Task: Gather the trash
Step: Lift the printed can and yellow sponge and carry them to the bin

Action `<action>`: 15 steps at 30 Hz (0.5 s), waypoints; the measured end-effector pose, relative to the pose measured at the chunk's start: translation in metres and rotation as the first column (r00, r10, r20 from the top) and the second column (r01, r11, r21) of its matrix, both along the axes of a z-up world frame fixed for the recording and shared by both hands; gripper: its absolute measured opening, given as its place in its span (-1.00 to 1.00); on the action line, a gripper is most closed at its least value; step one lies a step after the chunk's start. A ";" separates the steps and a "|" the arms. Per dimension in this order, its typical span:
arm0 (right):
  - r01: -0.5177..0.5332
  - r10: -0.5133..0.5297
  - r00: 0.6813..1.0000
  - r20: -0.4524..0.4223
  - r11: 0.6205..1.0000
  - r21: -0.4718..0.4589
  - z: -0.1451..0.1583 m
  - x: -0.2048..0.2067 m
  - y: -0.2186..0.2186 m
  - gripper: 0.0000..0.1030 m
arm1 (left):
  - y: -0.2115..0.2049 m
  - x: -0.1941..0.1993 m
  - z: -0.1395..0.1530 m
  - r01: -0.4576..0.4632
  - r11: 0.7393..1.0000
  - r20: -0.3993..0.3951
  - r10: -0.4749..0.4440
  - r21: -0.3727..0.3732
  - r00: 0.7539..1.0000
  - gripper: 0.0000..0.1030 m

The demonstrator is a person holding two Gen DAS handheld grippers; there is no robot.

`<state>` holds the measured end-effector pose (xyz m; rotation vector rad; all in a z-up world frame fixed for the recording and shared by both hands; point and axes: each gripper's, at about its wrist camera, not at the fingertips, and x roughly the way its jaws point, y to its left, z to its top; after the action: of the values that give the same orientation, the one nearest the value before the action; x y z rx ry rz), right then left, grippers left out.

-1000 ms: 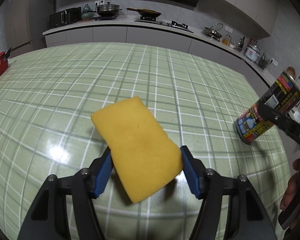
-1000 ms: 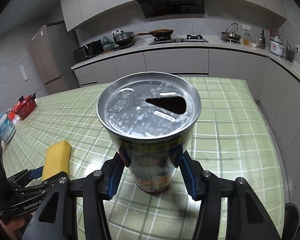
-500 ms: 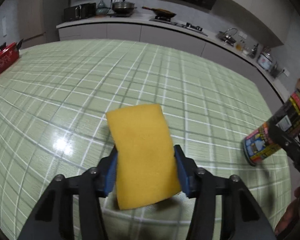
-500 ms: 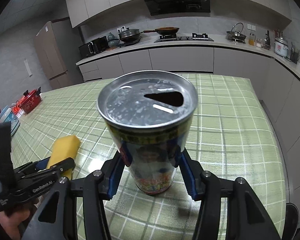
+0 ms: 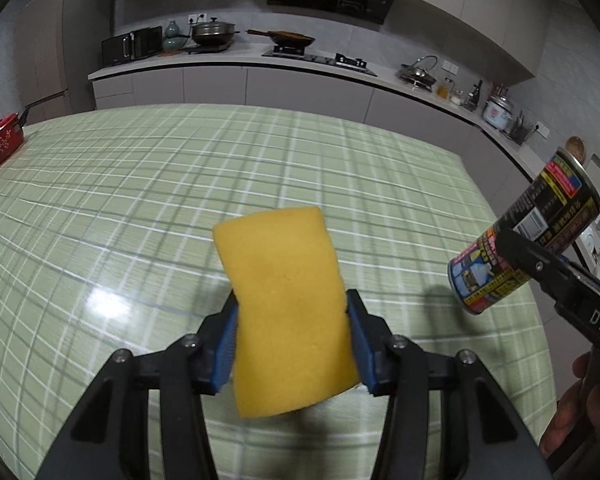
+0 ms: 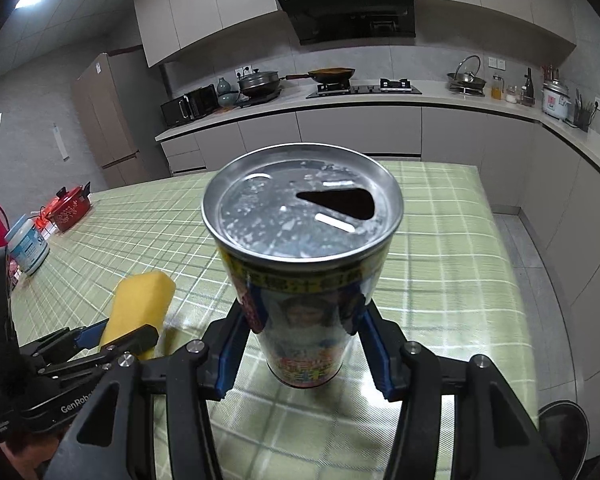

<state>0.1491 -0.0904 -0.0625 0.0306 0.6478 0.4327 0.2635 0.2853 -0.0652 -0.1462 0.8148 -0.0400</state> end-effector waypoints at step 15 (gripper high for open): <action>0.056 -0.056 0.998 0.026 0.998 0.006 0.018 -0.046 -0.116 0.07 | -0.099 -0.032 0.016 0.086 0.996 0.018 -0.087 0.014 0.996 -0.02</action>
<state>0.1028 -0.2061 -0.0442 0.0473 0.6184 0.3801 0.2316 0.1862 -0.0491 -0.0974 0.8020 -0.1174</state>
